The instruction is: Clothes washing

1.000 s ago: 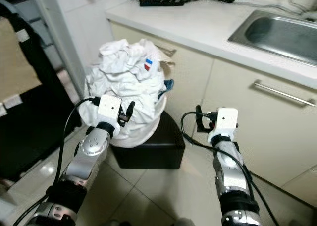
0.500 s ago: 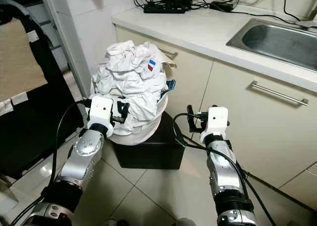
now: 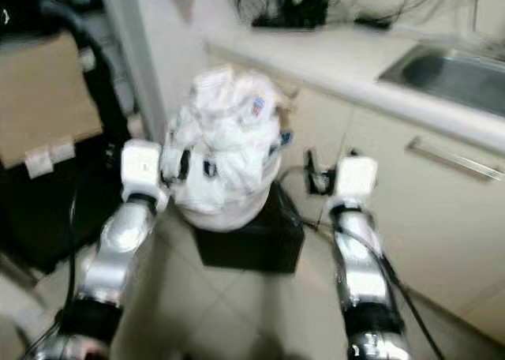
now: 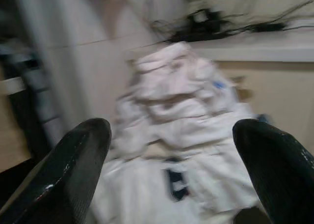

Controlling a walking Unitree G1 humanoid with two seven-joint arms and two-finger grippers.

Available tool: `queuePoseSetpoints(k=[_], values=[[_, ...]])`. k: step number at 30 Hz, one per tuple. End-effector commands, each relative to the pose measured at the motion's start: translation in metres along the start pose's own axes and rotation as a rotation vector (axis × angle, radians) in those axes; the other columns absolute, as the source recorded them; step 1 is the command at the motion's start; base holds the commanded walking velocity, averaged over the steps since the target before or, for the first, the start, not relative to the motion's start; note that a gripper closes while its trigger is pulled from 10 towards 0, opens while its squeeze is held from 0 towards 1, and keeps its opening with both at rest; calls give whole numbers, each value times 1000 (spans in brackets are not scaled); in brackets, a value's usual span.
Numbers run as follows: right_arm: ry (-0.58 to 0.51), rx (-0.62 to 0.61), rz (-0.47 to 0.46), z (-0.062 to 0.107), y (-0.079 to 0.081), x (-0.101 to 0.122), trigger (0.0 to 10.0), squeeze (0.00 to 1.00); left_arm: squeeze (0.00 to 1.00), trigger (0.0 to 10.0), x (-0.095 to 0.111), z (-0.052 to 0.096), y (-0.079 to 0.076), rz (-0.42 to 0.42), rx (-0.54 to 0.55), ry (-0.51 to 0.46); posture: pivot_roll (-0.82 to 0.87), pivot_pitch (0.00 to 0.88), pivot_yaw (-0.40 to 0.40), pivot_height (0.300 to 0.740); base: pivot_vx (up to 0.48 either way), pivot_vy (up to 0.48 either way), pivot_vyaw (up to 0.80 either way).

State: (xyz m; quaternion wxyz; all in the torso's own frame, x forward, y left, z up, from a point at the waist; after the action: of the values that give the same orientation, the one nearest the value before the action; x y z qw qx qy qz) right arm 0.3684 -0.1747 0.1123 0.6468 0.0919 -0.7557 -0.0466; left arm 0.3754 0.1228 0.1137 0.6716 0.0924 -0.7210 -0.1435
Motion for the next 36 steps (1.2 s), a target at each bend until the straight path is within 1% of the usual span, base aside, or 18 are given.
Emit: queuePoseSetpoints(k=[1, 10, 16, 19, 20, 21, 23, 25, 27, 28, 29, 30, 31, 32, 33, 34, 35, 36], values=[[3, -26, 9, 2, -10, 1, 10000, 0, 0, 10000, 5, -4, -2, -5, -7, -3, -191, 0, 38, 726, 469, 0, 0], [14, -27, 6, 2, -9, -2, 10000, 0, 0, 10000, 4, -6, -6, -36, -30, 6, -190, 0, 43, 726, 472, 0, 0], [17, -10, 6, 2, -6, -2, 10000, 0, 0, 10000, 8, -9, 4, -18, 21, -2, -192, 0, 46, 726, 449, 0, 0], [15, -8, 7, 2, -6, -1, 10000, 0, 0, 10000, 30, -10, 15, -6, 68, -84, -195, 0, 45, 726, 435, 0, 0], [14, -7, 8, 1, -6, -1, 10000, 0, 0, 10000, 53, -12, 31, -10, 120, -155, -195, 0, 45, 726, 435, 0, 0], [14, -7, 8, 1, -6, -1, 10000, 0, 0, 10000, 53, -12, 31, -10, 120, -155, -195, 0, 45, 726, 435, 0, 0], [14, -3, 8, 1, -5, 0, 10000, 0, 0, 10000, 73, -17, 45, -15, 158, -199, -198, 0, 44, 726, 435, 0, 0], [14, 0, 8, 1, -5, -1, 10000, 0, 0, 10000, 79, -22, 54, -21, 187, -202, -198, 0, 44, 726, 433, 0, 0], [15, 1, 8, 1, -5, -1, 10000, 0, 0, 10000, 82, -25, 57, -28, 189, -205, -201, 0, 45, 726, 435, 0, 0], [16, 2, 8, 1, -4, -1, 10000, 0, 0, 10000, 85, -30, 60, -35, 190, -206, -203, 0, 47, 726, 435, 0, 0], [18, 4, 6, 1, -4, -1, 10000, 0, 0, 10000, 91, -39, 62, -63, 174, -203, -203, 0, 47, 726, 435, 0, 0], [18, 4, 6, 1, -4, -1, 10000, 0, 0, 10000, 91, -39, 62, -63, 174, -203, -203, 0, 47, 726, 435, 0, 0], [21, 4, 5, 1, -4, -2, 10000, 0, 0, 10000, 95, -49, 56, -102, 124, -187, -205, 0, 49, 726, 431, 0, 0], [23, 4, 2, 1, -4, -3, 10000, 0, 0, 10000, 94, -57, 44, -135, 59, -160, -205, 0, 49, 726, 420, 0, 0], [23, 4, 2, 1, -4, -3, 10000, 0, 0, 10000, 94, -57, 44, -135, 59, -160, -205, 0, 49, 726, 420, 0, 0], [25, 6, 1, 1, -3, -3, 10000, 0, 0, 10000, 95, -62, 32, -159, -6, -149, -207, 0, 53, 726, 319, 0, 0], [28, 13, -1, 1, -1, -4, 10000, 0, 0, 10000, 97, -69, 11, -214, -112, -138, -213, 0, 56, 726, 251, 0, 0], [28, 17, -2, 1, 0, -4, 10000, 0, 0, 10000, 99, -72, 5, -228, -144, -143, -219, 0, 62, 726, 386, 0, 0]])
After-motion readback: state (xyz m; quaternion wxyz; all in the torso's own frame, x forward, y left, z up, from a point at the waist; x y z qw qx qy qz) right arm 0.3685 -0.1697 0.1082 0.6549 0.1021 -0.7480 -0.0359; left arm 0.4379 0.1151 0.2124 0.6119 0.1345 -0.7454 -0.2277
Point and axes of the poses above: a point about 5 cm out from each wrist's last joint towards the gripper, its own z axis pointing back from the gripper into the wrist, its own x axis along the axis of the wrist's last joint, y = z × x, the point moved 6 cm from there along -z, pointing out of the wrist towards the gripper, and after that the axes turned 13 degrees about -z, right-handed, at the moved point
